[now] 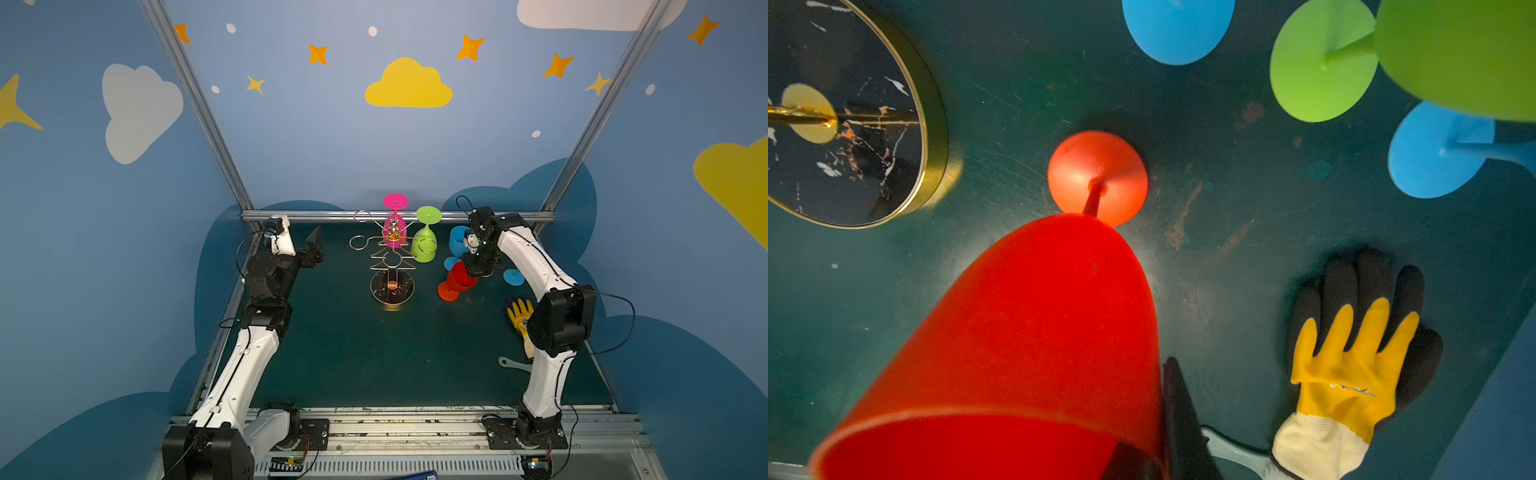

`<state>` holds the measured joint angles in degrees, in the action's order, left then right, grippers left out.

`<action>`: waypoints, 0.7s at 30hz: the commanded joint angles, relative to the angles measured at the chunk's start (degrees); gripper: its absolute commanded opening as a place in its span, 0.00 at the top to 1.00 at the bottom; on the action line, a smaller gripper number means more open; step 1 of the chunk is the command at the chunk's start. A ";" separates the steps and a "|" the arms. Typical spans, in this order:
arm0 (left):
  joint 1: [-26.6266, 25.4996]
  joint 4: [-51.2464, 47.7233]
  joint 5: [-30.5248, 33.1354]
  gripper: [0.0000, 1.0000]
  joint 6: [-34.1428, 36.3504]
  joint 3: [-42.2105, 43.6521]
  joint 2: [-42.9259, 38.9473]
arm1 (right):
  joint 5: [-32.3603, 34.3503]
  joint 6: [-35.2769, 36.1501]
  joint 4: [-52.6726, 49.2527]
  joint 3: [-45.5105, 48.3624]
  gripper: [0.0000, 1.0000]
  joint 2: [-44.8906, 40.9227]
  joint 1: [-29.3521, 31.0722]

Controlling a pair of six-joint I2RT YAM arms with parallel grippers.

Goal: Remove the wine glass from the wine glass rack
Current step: 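Lower the red glass upright beside the blue glass with the right gripper, then open the right gripper and lift it toward the green glass on the rack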

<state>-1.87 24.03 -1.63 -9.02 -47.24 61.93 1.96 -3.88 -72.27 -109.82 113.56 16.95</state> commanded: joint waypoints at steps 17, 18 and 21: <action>0.37 0.50 1.54 0.11 0.06 0.66 -0.14 | -11.05 -1.35 3.72 -2.55 0.66 -6.99 -3.21; 0.33 0.49 1.54 0.11 0.10 0.66 -0.14 | -12.32 -1.59 4.37 -2.20 0.65 -7.85 -3.60; 0.33 0.51 1.61 0.11 0.03 0.66 -0.29 | -17.57 -2.47 7.18 -0.29 0.64 -11.17 -5.04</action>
<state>-1.87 23.99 -0.43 -9.02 -47.11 61.93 -9.50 -5.04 -67.96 -110.59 106.94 13.17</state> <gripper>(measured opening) 0.894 0.354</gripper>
